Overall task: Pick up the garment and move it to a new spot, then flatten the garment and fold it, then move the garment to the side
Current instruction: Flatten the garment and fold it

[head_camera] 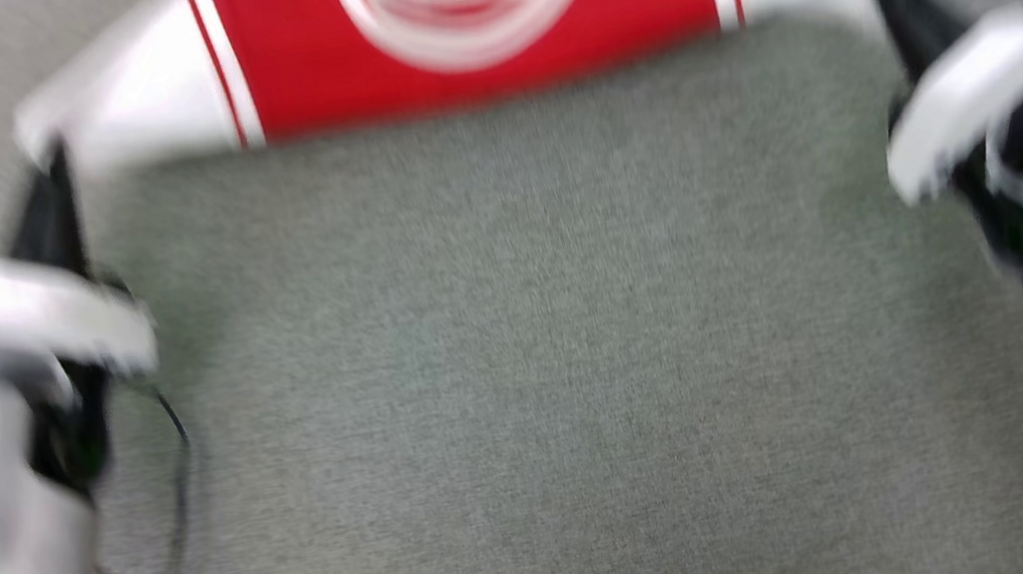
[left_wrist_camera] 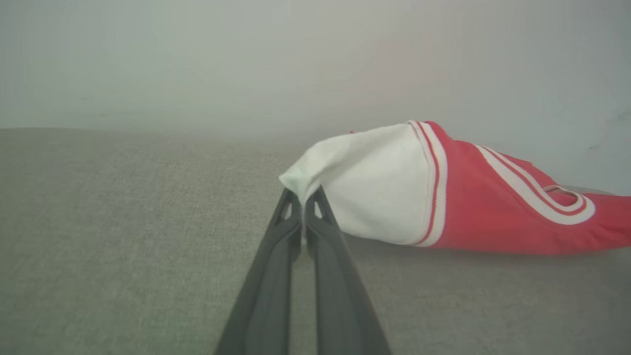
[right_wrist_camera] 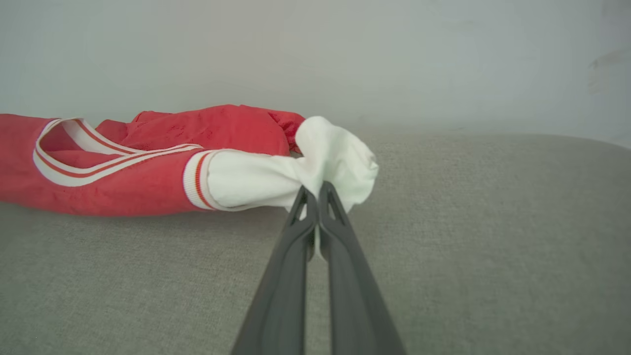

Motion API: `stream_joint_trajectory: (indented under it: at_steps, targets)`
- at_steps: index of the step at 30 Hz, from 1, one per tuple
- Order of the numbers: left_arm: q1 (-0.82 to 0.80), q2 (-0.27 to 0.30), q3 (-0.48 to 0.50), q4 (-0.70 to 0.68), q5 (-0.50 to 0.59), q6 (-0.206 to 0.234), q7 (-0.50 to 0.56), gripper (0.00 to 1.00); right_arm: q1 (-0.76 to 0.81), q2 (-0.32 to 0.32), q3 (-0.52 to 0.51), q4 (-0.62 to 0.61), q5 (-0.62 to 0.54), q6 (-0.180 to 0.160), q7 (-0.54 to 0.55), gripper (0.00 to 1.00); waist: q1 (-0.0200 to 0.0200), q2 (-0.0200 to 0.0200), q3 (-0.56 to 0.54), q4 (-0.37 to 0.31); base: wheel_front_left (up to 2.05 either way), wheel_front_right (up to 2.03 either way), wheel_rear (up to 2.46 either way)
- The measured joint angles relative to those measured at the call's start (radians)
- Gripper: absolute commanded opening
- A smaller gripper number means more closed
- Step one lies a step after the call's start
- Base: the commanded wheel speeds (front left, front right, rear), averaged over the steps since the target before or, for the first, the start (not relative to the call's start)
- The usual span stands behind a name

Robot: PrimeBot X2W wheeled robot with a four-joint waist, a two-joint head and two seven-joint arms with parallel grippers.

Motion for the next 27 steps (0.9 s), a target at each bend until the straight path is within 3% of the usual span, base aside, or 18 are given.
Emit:
stream_joint_trajectory:
  at_steps: [10,18,26,27]
  targets:
    - [0.454,-0.038,0.063,-0.221,-0.002,0.086,0.0,0.0,0.445,-0.008,-0.075,-0.216,0.019,0.0,0.065,0.0,-0.0002,0.0001,-0.184,0.024,0.0,0.0,0.0]
    - [0.747,-0.056,0.042,-0.356,-0.033,0.151,0.048,0.0,0.775,0.061,-0.184,-0.36,0.017,0.0,0.123,0.0,-0.0003,0.0,-0.314,0.04,0.0,0.0,0.0]
    - [0.913,-0.054,0.027,-0.46,-0.039,0.209,0.075,0.0,1.019,0.138,-0.255,-0.438,-0.021,0.0,0.165,0.0,-0.0003,0.0001,-0.398,0.069,0.0,0.0,0.0]
    - [0.923,-0.052,0.026,-0.472,-0.037,0.212,0.076,0.0,1.034,0.143,-0.26,-0.442,-0.032,0.0,0.172,0.18,-0.0003,0.0001,-0.401,0.074,0.0,0.0,0.0]
